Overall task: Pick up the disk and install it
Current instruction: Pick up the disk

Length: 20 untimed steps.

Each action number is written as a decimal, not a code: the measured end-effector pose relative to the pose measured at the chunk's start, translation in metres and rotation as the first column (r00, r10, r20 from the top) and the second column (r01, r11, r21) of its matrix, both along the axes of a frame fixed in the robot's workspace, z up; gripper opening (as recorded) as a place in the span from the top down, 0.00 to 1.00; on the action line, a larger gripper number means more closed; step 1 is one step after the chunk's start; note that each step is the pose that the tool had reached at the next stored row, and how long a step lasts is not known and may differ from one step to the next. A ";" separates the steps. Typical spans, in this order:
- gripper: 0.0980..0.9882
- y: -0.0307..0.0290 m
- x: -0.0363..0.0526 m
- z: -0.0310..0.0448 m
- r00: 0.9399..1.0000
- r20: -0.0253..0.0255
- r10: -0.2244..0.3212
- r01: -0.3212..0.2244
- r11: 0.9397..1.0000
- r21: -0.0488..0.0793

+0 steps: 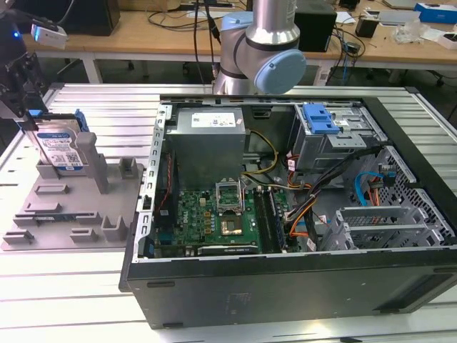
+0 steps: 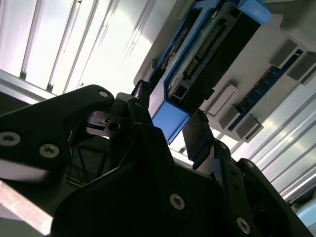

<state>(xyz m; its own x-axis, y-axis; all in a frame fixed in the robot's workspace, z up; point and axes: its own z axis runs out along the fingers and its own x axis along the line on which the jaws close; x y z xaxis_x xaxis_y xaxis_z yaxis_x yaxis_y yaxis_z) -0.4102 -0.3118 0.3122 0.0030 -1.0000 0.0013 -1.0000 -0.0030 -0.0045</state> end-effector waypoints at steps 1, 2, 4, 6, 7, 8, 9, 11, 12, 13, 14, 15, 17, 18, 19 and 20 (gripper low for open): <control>0.50 0.0000 0.0000 -0.0011 1.000 0.000 0.000 0.000 1.000 0.000; 0.50 0.0000 0.0000 -0.0026 1.000 0.000 0.000 0.000 1.000 0.000; 0.50 0.0000 0.0000 -0.0041 1.000 0.000 0.000 0.000 1.000 0.000; 0.50 0.0000 0.0000 -0.0053 1.000 0.000 0.000 0.000 1.000 0.000; 0.50 0.0000 0.0000 -0.0058 1.000 0.000 0.000 0.000 1.000 0.000; 0.50 0.0000 0.0000 -0.0063 1.000 0.000 0.000 0.000 1.000 0.000; 0.50 -0.0001 0.0000 -0.0068 1.000 0.000 0.000 0.000 1.000 0.000; 0.50 0.0000 0.0000 -0.0076 1.000 0.000 0.000 0.000 1.000 0.000; 0.52 -0.0001 0.0000 -0.0080 1.000 0.000 0.000 0.000 1.000 0.000; 0.59 -0.0001 0.0000 -0.0085 1.000 0.000 0.000 0.000 1.000 0.000; 0.59 -0.0001 0.0000 -0.0089 1.000 0.000 0.000 0.000 1.000 0.000; 0.59 -0.0001 0.0000 -0.0094 1.000 0.000 0.000 0.000 1.000 0.000; 0.59 -0.0001 0.0000 -0.0105 1.000 0.000 0.000 0.000 1.000 0.000; 0.59 -0.0001 0.0000 -0.0109 1.000 0.000 0.000 0.000 1.000 0.000; 0.59 -0.0001 0.0000 -0.0112 1.000 0.000 0.000 0.000 1.000 0.000; 0.59 -0.0001 0.0000 -0.0116 1.000 0.000 0.000 0.000 1.000 0.000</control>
<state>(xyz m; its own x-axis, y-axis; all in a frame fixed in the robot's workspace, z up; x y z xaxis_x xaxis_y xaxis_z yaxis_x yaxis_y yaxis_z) -0.4102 -0.3118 0.3006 0.0030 -1.0000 0.0014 -1.0000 -0.0031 -0.0043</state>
